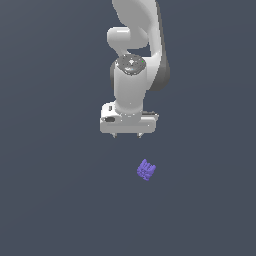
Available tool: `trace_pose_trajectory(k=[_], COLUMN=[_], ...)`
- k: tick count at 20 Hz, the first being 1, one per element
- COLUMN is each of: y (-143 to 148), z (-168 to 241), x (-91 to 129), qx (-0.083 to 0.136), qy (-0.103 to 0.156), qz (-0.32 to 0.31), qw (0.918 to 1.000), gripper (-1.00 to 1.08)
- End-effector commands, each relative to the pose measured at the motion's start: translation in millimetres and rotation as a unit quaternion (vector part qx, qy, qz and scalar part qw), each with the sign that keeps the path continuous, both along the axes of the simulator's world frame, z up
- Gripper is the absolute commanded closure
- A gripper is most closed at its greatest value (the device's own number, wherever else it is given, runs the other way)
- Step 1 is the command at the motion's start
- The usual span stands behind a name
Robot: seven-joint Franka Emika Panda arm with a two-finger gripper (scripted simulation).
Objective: Pick up the object and move it to a goal position.
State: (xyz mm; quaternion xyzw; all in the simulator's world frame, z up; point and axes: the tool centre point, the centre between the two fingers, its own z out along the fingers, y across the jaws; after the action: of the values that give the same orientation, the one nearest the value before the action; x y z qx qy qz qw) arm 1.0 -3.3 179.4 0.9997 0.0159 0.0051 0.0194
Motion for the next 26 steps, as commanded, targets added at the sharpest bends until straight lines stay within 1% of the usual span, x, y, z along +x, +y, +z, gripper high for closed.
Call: trace_pose_trajectory(k=[1, 9, 14, 20, 26], y=[1.4, 11.3, 22.3, 40.0, 58.7], z=[-1.4, -11.6, -23.0, -41.9, -62.2], x=[1.9, 16.7, 31.3, 51.7, 69.4], qx=[0.0, 0.004, 0.008, 0.013, 0.016], qy=[0.0, -0.001, -0.001, -0.002, -0.002], qz=[-0.006, -0.051, -0.099, -0.17, -0.238], qw=[1.0, 0.9987, 0.9951, 0.9854, 0.9711], gripper=[-0.92, -0.92, -0.92, -0.92, -0.92])
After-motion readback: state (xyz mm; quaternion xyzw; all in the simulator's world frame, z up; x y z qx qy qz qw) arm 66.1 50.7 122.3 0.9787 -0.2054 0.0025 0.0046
